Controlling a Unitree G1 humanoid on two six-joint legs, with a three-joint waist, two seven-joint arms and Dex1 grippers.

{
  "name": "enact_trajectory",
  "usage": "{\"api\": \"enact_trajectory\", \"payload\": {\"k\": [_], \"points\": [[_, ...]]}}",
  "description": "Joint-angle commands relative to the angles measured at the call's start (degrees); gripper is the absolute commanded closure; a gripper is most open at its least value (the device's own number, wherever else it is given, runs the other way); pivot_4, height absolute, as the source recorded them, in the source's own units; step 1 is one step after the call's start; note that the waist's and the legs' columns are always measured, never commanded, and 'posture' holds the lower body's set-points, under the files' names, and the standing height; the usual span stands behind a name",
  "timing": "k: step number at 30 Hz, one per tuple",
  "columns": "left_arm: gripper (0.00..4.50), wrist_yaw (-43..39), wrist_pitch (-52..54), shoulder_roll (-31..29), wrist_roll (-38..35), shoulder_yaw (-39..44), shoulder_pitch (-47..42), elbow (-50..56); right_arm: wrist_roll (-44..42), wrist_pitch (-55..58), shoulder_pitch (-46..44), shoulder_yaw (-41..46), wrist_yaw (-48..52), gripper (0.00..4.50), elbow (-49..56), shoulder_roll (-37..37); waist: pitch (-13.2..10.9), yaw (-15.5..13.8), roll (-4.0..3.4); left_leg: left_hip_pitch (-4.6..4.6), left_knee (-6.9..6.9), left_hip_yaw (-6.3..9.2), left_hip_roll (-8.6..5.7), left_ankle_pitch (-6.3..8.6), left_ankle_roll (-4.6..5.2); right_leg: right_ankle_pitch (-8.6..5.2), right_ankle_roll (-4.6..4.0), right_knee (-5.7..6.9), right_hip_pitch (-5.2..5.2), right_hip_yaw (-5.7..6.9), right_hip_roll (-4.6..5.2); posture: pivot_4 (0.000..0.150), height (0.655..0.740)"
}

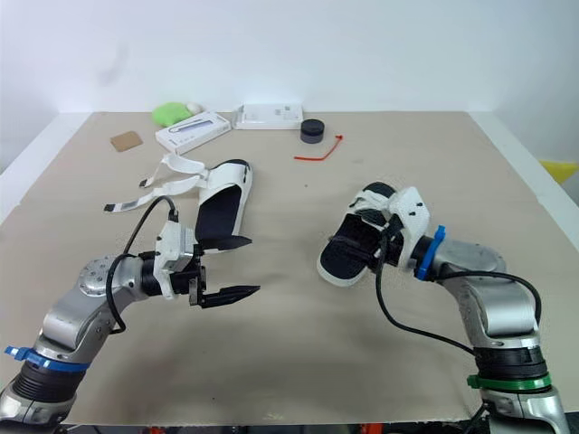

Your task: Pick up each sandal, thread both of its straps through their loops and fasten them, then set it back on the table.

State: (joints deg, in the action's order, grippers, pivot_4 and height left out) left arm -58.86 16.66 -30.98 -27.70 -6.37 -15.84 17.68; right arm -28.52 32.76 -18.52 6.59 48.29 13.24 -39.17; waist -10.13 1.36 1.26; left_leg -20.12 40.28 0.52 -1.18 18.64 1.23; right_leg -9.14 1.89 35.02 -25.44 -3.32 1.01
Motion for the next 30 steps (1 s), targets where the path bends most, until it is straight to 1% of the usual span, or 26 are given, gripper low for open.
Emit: {"api": "enact_trajectory", "payload": {"k": [1,3,6,7,9,10,14,15,17,19,23,28,30], "points": [[0.00,0.6,0.3,-0.6,-0.8,1.3,0.0,2.6,-3.4,3.0,2.4,0.7,-0.9,0.05,5.1,0.9,0.0,0.0,0.01,-0.01,0.00,0.02,0.00,0.00,0.00,0.00,0.00,0.00,0.00,0.02,0.01,0.150,0.7400],[0.00,0.7,0.4,-0.7,-0.8,1.4,0.0,2.7,-4.3,4.3,3.5,2.0,-2.9,0.05,5.5,2.1,0.0,-0.1,0.02,-0.03,0.00,0.10,-0.01,0.00,0.00,-0.01,-0.01,-0.01,0.01,0.08,0.01,0.150,0.7400],[0.00,0.7,0.6,-0.7,-0.8,1.2,-0.1,2.8,-3.7,3.3,5.6,2.5,-3.5,0.05,5.6,2.4,0.0,-0.1,0.02,-0.03,0.01,0.09,-0.05,0.00,-0.01,0.00,-0.02,0.00,0.00,0.08,0.06,0.150,0.7400],[0.00,0.7,0.7,-0.7,-0.8,1.2,-0.1,2.8,-3.5,2.6,6.2,2.5,-3.5,0.43,5.5,2.5,0.0,-0.1,0.02,-0.03,0.02,0.08,-0.05,0.00,0.00,-0.01,-0.01,0.00,0.01,0.08,0.06,0.150,0.7400],[0.00,0.7,0.9,-0.7,-0.8,1.1,-0.3,2.8,-3.6,1.7,7.0,3.2,-3.9,0.86,5.0,2.8,0.0,-0.1,0.02,-0.03,0.03,0.06,-0.06,0.00,0.00,-0.02,0.03,0.00,0.01,0.08,0.06,0.150,0.7400],[0.00,0.6,1.0,-0.7,-0.9,1.2,-0.5,2.7,-3.7,0.9,7.3,3.6,-4.0,1.45,4.6,3.0,0.0,-0.1,0.02,-0.02,0.03,0.06,-0.06,0.00,0.00,-0.04,0.05,0.00,0.01,0.08,0.06,0.150,0.7400],[0.00,0.5,1.2,-0.7,-0.9,1.2,-0.9,2.5,-2.5,0.5,7.2,4.6,-5.7,3.28,1.4,3.0,0.0,-0.1,0.02,-0.01,0.03,0.06,-0.04,0.00,-0.01,-0.04,0.05,0.01,0.01,0.08,0.02,0.150,0.7400],[0.00,0.5,1.3,-0.7,-1.0,1.2,-1.0,2.5,-2.0,0.8,6.8,4.7,-6.5,3.86,0.2,3.0,0.0,-0.1,0.02,0.00,0.03,0.06,-0.04,-0.01,-0.01,-0.04,0.05,0.01,0.02,0.08,0.02,0.150,0.7400],[0.00,0.5,1.3,-0.7,-1.0,1.2,-1.0,2.4,-0.8,0.9,5.7,4.9,-8.0,4.42,-2.5,2.9,0.0,-0.1,0.02,0.00,0.03,0.05,-0.04,-0.01,-0.01,-0.03,0.04,0.01,0.02,0.07,0.02,0.150,0.7400],[0.00,0.5,1.4,-0.8,-1.0,1.2,-1.1,2.4,-0.3,1.6,4.5,4.5,-8.5,4.42,-5.2,2.8,0.0,-0.1,0.02,0.00,0.04,0.01,-0.05,-0.01,-0.01,0.00,0.03,0.02,0.02,0.05,0.04,0.150,0.7400],[0.00,0.5,1.7,-0.8,-1.0,1.2,-1.3,2.5,4.2,-2.3,1.7,3.0,-9.5,4.42,-11.2,2.6,0.0,-0.1,0.02,-0.01,0.04,-0.03,-0.05,-0.01,-0.01,0.02,0.01,0.02,0.02,0.01,0.03,0.150,0.7400],[0.00,0.5,1.9,-0.8,-1.1,1.3,-1.6,2.5,5.7,-4.8,-2.3,3.3,-10.1,4.42,-15.9,3.3,0.0,0.0,0.02,0.00,0.04,-0.05,-0.06,-0.01,-0.01,0.04,0.03,0.02,0.02,-0.03,0.03,0.150,0.7400],[0.00,0.5,2.0,-0.7,-1.0,1.2,-1.7,2.6,6.8,-5.8,-3.2,3.2,-10.1,4.42,-17.5,3.0,0.0,0.0,0.02,0.00,0.04,-0.04,-0.06,-0.01,-0.01,0.17,-0.18,0.02,0.02,-0.02,0.03,0.150,0.7400]]}}
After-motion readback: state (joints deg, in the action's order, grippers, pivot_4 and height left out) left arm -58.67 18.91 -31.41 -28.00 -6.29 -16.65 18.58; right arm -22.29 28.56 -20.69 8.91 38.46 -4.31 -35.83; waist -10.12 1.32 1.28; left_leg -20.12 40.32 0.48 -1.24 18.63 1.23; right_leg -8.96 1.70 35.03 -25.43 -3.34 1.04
